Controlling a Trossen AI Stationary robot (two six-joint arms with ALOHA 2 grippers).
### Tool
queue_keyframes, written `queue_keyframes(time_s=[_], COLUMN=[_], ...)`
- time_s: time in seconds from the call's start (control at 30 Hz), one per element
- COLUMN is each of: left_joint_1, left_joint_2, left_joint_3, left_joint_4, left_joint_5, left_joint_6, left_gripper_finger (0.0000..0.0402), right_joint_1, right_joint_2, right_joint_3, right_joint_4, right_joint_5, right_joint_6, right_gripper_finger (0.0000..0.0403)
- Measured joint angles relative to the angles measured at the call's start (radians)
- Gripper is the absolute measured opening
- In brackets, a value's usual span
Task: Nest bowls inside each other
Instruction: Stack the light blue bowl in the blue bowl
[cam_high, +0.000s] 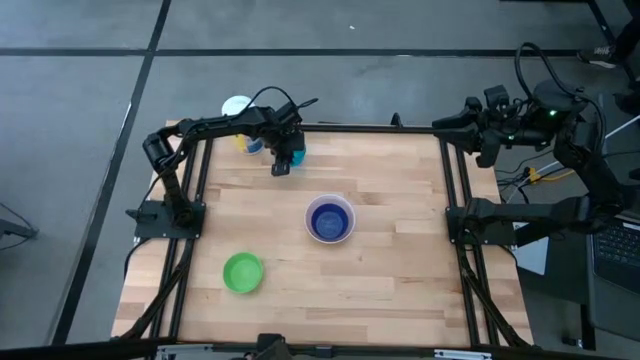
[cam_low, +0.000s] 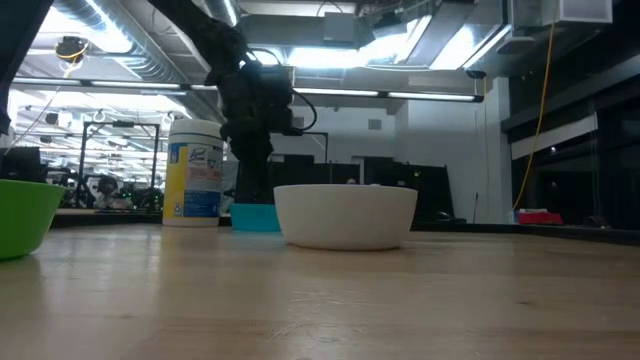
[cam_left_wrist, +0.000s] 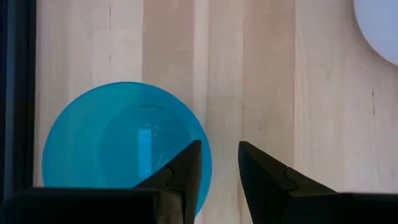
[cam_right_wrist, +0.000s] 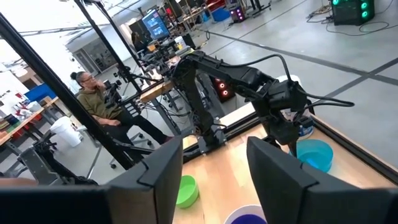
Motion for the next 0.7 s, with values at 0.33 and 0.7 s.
queue_keyframes(time_s=[0.33,0.7], left_joint_1=[0.008,0.005], left_joint_2=[0.074,0.111], left_joint_3=[0.0,0.0], left_joint_4=[-0.039,0.029], left_joint_5=[0.041,0.053], left_joint_6=[-0.006,-0.018], left_gripper_finger=[0.0102,0.0102], right_joint_1=[0.0,0.0], right_joint_2=[0.0,-0.005], right_joint_3=[0.0,0.0], right_joint_4=[0.016,0.02], right_joint_5=[0.0,0.0], right_joint_6=[0.0,0.029], right_gripper_finger=[0.0182,0.0187])
